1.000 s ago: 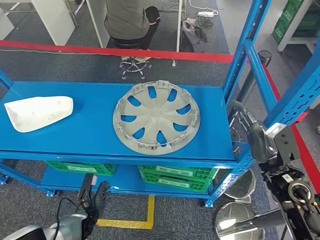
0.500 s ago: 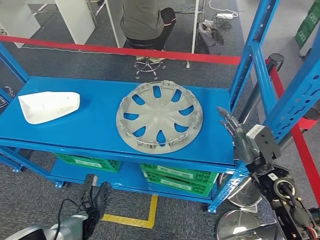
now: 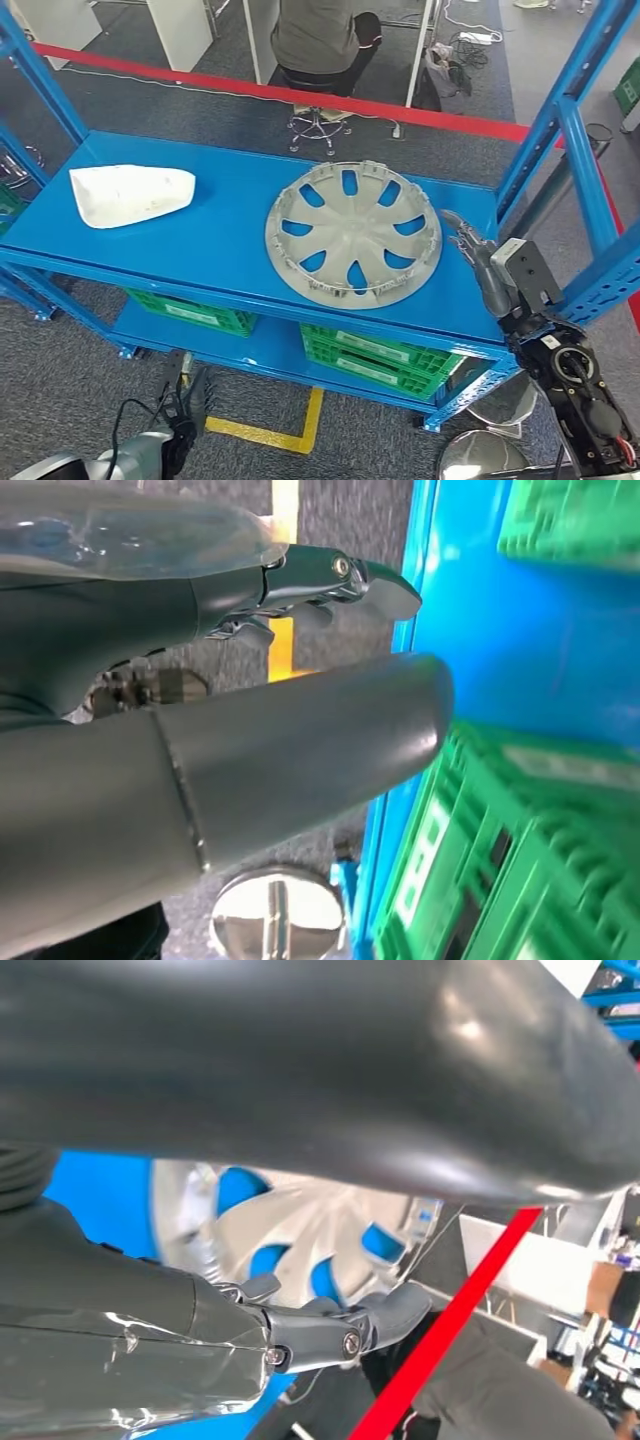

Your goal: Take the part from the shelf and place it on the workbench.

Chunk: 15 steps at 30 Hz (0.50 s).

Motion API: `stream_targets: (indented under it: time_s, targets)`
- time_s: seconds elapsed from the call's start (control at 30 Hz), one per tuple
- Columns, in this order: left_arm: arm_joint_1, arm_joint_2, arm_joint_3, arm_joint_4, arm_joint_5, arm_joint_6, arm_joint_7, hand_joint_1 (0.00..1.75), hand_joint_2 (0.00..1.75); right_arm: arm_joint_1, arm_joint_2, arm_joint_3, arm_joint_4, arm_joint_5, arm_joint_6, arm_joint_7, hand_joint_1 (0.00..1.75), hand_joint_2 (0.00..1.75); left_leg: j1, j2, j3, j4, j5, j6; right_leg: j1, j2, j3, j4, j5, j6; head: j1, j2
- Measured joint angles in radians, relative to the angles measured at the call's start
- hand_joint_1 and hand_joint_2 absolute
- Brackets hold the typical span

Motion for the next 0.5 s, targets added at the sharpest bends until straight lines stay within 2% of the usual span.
stream_targets:
  time_s: [0.07, 0.1, 0.13, 0.17, 0.23, 0.27, 0.3, 0.37, 0.4, 0.43, 0.5]
  targets:
    - [-0.004, -0.001, 0.000, 0.000, -0.002, 0.000, 0.002, 0.00, 0.00, -0.001, 0.000, -0.001, 0.008, 0.005, 0.001, 0.002, 0.00, 0.00, -0.003, -0.011, 0.001, 0.000, -0.001, 0.008, 0.000, 0.018, -0.066, 0.140, -0.062, 0.000, 0.006, 0.000]
    - [-0.005, -0.001, 0.000, 0.000, -0.002, 0.000, 0.004, 0.00, 0.00, 0.000, 0.000, -0.001, 0.013, 0.008, 0.002, 0.004, 0.00, 0.00, -0.006, -0.019, 0.002, 0.000, -0.002, 0.010, 0.001, 0.022, -0.097, 0.202, -0.080, -0.001, 0.007, 0.000]
    - [-0.005, -0.002, 0.000, 0.000, -0.002, 0.000, 0.005, 0.00, 0.00, 0.002, 0.000, -0.001, 0.019, 0.011, 0.002, 0.005, 0.00, 0.00, -0.007, -0.027, 0.003, 0.000, -0.003, 0.011, 0.001, 0.023, -0.115, 0.233, -0.080, -0.002, 0.008, 0.000]
    - [-0.005, -0.003, 0.000, 0.000, -0.003, 0.000, 0.006, 0.00, 0.00, 0.002, 0.000, -0.001, 0.025, 0.014, 0.002, 0.006, 0.00, 0.00, -0.008, -0.037, 0.005, 0.001, -0.004, 0.011, 0.001, 0.024, -0.114, 0.223, -0.061, -0.004, 0.009, 0.000]
    - [-0.005, -0.005, 0.000, 0.000, -0.003, 0.000, 0.006, 0.00, 0.00, 0.002, 0.000, -0.001, 0.032, 0.018, 0.002, 0.006, 0.00, 0.00, -0.008, -0.055, 0.010, 0.001, -0.008, 0.007, -0.001, 0.035, -0.065, 0.106, 0.013, -0.009, 0.010, 0.000]
    - [-0.006, -0.006, 0.000, 0.000, -0.002, 0.000, 0.006, 0.00, 0.00, 0.000, 0.000, -0.001, 0.035, 0.019, 0.002, 0.006, 0.00, 0.00, -0.008, -0.063, 0.010, 0.002, -0.010, 0.003, -0.003, 0.051, -0.037, 0.043, 0.040, -0.012, 0.010, 0.000]
    - [-0.007, -0.006, 0.000, 0.000, -0.002, 0.000, 0.006, 0.00, 0.00, -0.002, 0.001, -0.001, 0.037, 0.019, 0.002, 0.006, 0.00, 0.00, -0.008, -0.071, 0.007, 0.005, -0.012, -0.002, -0.004, 0.066, -0.014, -0.007, 0.054, -0.014, 0.011, 0.000]
    - [-0.009, -0.005, 0.000, 0.000, -0.001, 0.000, 0.006, 0.00, 0.00, -0.004, 0.003, 0.000, 0.041, 0.023, 0.003, 0.008, 0.00, 0.00, -0.005, -0.084, -0.003, 0.006, -0.009, -0.014, -0.003, 0.083, 0.005, -0.042, 0.051, -0.019, 0.010, 0.000]
    - [-0.009, -0.005, 0.000, 0.000, -0.001, 0.000, 0.006, 0.00, 0.00, -0.004, 0.005, 0.001, 0.042, 0.025, 0.003, 0.008, 0.00, 0.00, -0.003, -0.092, -0.005, 0.005, -0.007, -0.021, 0.000, 0.078, 0.010, -0.049, 0.051, -0.023, 0.009, 0.000]
    - [-0.009, -0.005, 0.000, 0.000, -0.001, 0.000, 0.006, 0.00, 0.00, -0.002, 0.009, 0.002, 0.043, 0.027, 0.004, 0.009, 0.00, 0.00, 0.000, -0.090, -0.005, 0.005, -0.008, -0.027, 0.001, 0.071, 0.013, -0.052, 0.052, -0.028, 0.008, 0.000]
    - [-0.011, -0.005, 0.000, 0.000, -0.002, 0.000, 0.006, 0.00, 0.00, 0.000, 0.015, 0.003, 0.045, 0.033, 0.004, 0.011, 0.00, 0.00, -0.002, -0.059, -0.024, 0.048, -0.032, -0.034, 0.001, 0.054, 0.023, -0.063, 0.054, -0.042, 0.001, 0.000]
